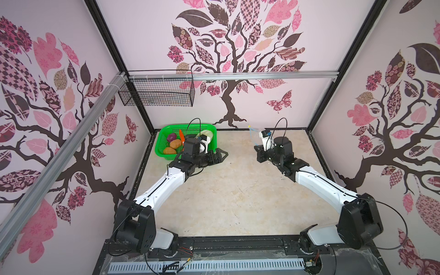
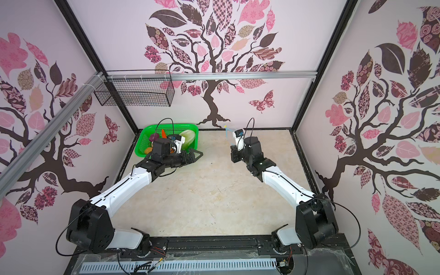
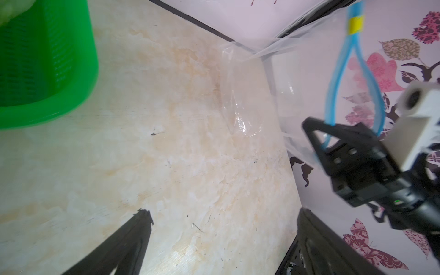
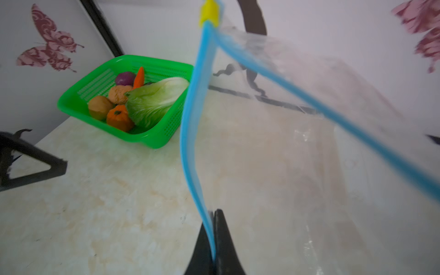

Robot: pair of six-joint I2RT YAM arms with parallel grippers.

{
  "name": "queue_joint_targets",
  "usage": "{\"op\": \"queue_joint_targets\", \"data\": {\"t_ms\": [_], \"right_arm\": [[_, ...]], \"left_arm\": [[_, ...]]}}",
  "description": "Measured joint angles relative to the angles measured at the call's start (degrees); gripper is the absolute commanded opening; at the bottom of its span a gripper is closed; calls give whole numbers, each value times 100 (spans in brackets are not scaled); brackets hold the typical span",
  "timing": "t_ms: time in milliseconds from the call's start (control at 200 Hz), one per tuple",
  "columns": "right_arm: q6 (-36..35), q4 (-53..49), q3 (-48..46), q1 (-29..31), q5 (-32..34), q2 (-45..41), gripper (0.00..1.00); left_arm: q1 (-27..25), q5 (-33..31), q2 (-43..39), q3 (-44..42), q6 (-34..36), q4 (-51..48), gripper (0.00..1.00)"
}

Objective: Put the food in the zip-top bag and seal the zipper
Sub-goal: 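Reach both grippers to the blue zipper edges of the clear bag and grasp, then lift the bag by its zipper with both grippers, pulling the mouth open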

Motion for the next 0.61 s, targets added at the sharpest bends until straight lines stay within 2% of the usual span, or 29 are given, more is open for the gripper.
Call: {"op": "queue_joint_targets", "data": {"t_ms": [105, 275, 605], "right_arm": [[297, 426, -481, 0, -485, 0, 0], [682, 1099, -667, 0, -898, 0, 0], [914, 1526, -691, 181, -1023, 0, 0]], "left_arm": [[-214, -50, 105, 219, -125, 208, 97], [-481, -59, 472, 428, -326, 555, 94], [-990, -85, 1095, 780, -577, 752, 95]]}}
